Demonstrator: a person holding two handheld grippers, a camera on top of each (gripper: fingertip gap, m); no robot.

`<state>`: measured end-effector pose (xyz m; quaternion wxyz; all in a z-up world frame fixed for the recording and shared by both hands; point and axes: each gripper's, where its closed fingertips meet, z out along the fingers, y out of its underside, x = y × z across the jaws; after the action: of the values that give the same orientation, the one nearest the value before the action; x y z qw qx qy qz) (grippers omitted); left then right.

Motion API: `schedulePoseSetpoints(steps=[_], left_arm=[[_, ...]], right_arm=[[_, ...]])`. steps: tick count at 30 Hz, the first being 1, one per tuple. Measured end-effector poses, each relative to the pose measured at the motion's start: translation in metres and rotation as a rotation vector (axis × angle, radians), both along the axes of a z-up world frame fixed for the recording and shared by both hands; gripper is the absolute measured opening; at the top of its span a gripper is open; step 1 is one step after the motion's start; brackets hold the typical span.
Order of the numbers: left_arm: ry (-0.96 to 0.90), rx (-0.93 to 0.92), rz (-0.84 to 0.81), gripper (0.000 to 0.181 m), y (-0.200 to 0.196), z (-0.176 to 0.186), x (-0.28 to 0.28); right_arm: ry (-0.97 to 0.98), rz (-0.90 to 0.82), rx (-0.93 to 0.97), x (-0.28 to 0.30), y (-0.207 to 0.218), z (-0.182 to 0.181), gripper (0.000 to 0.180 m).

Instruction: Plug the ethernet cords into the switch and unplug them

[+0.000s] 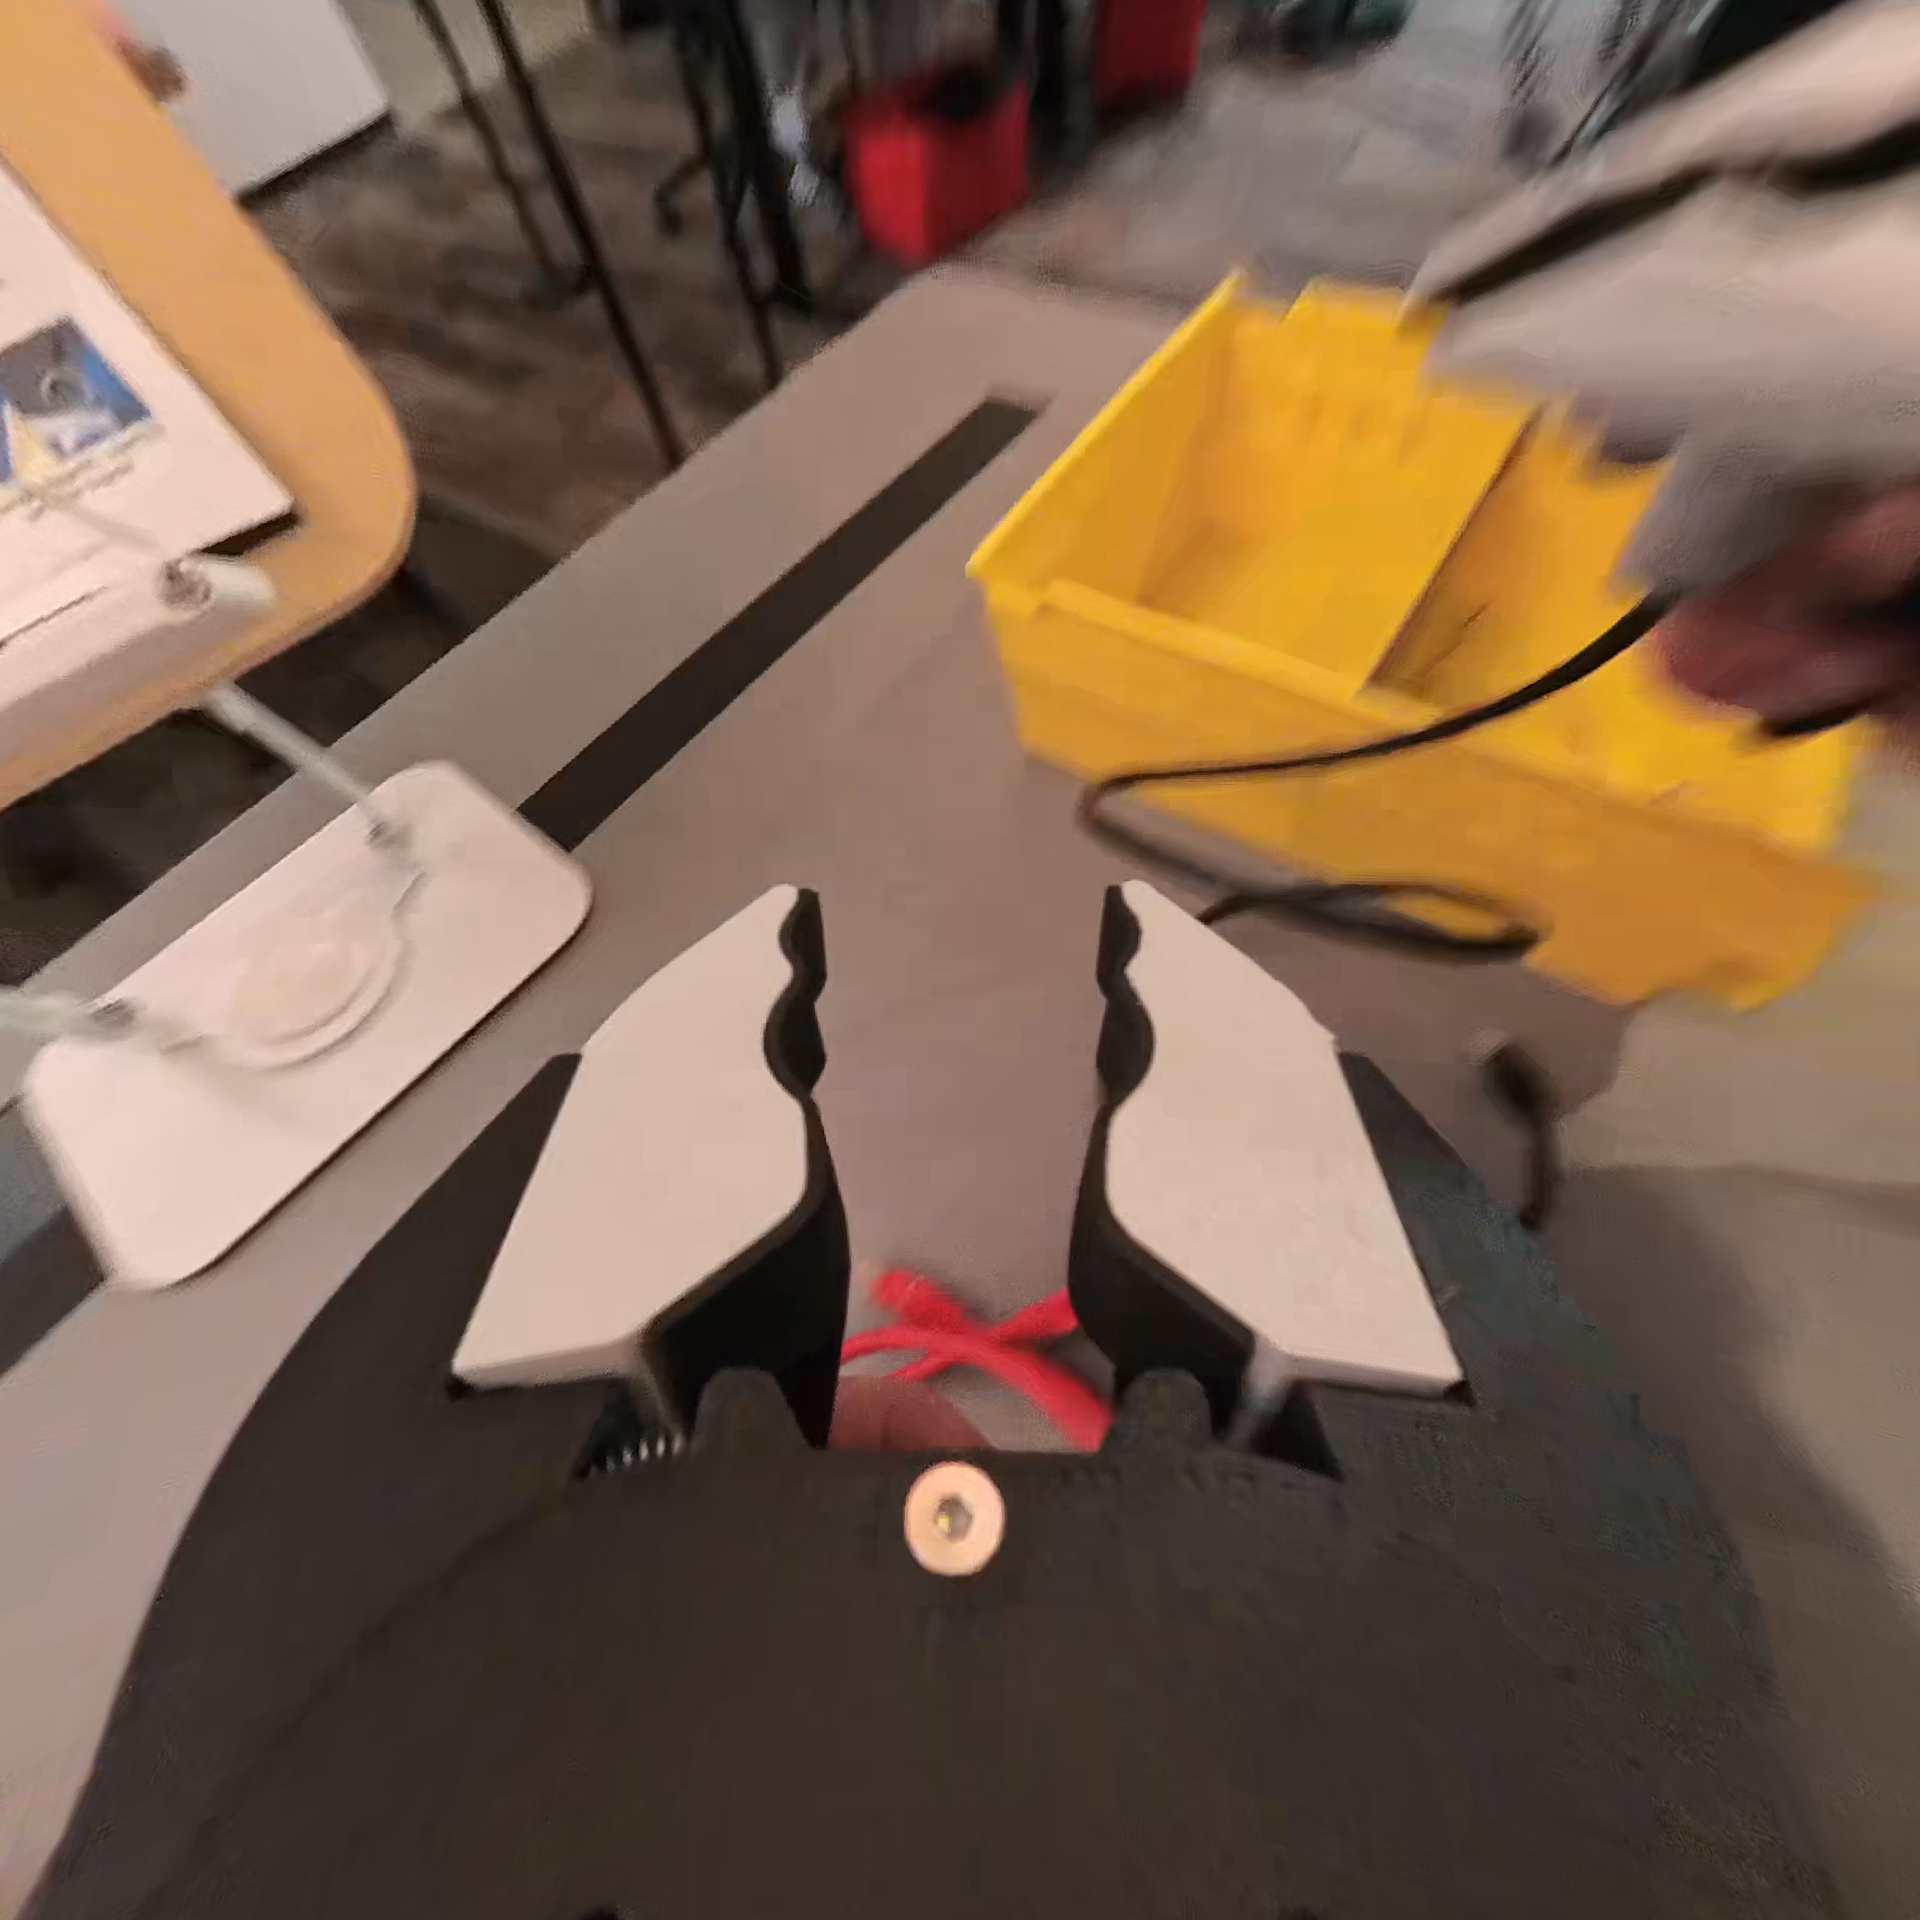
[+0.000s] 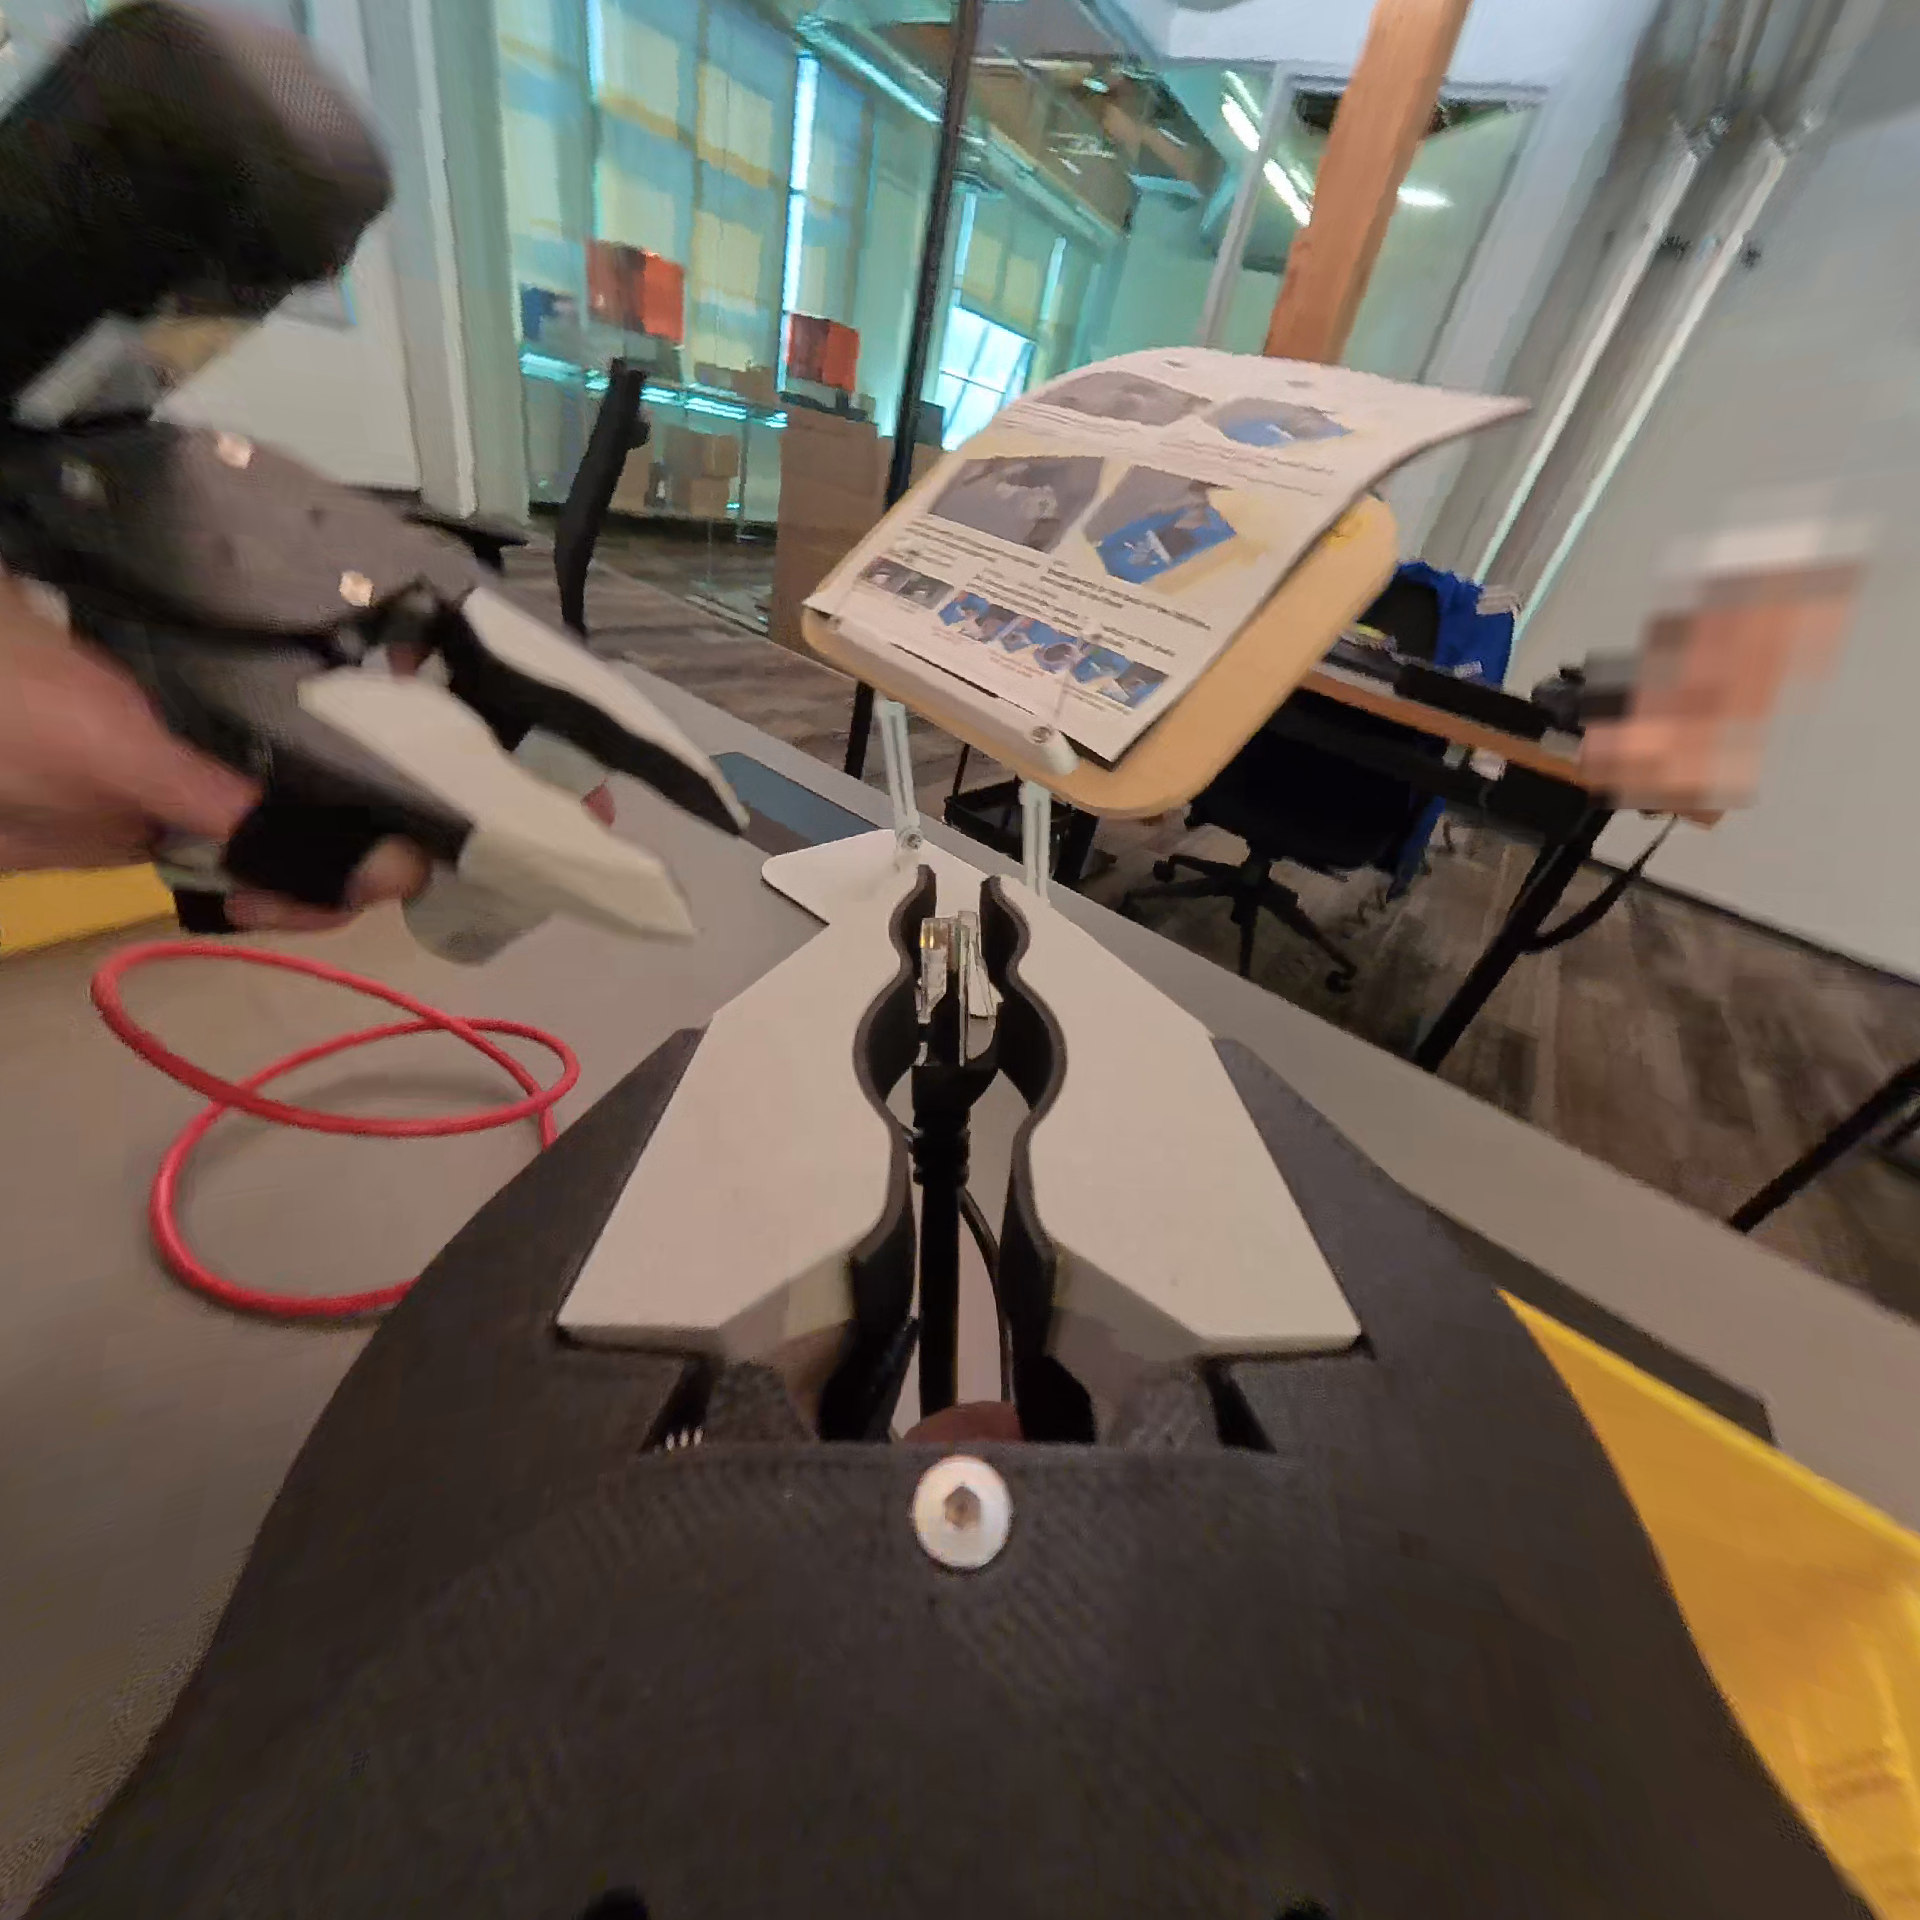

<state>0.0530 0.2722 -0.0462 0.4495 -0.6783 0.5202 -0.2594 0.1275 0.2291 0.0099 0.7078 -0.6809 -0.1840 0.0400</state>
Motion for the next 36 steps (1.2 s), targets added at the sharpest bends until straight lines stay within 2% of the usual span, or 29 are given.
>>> schedulePoseSetpoints(steps=[4,7,11,14,17,20,23,27,36], left_arm=[[-0.186,-0.080,-0.124,0.052,-0.031,0.040,0.011],[-0.144,0.013,-0.159,0.051,-0.047,0.046,0.018],[-0.049,0.070,-0.166,0.052,-0.058,0.040,0.022],[-0.069,0.004,-0.163,0.060,-0.053,0.038,0.017],[-0.132,-0.140,-0.238,0.067,-0.062,0.037,0.012],[-0.083,-0.115,-0.173,0.065,-0.050,0.023,0.003],[0.008,-0.091,-0.102,0.062,-0.038,0.000,-0.009],[0.084,-0.119,-0.099,0.063,-0.040,-0.026,-0.024],[-0.026,-0.278,-0.220,0.067,-0.066,-0.026,-0.055]], right_arm=[[-0.168,0.021,0.029,-0.021,0.000,-0.011,0.006],[-0.301,0.063,0.048,-0.039,-0.002,-0.021,0.006],[-0.470,0.049,0.104,-0.054,-0.003,-0.027,0.006],[-0.515,0.038,0.152,-0.060,-0.005,-0.025,0.006],[-0.575,0.052,0.156,-0.067,-0.006,-0.030,0.006],[-0.632,0.095,0.110,-0.074,-0.004,-0.047,0.006],[-0.712,0.192,-0.021,-0.084,-0.004,-0.082,0.007],[-0.795,0.227,-0.101,-0.094,-0.006,-0.102,0.007],[-0.922,0.316,0.001,-0.143,-0.022,-0.104,0.007]])
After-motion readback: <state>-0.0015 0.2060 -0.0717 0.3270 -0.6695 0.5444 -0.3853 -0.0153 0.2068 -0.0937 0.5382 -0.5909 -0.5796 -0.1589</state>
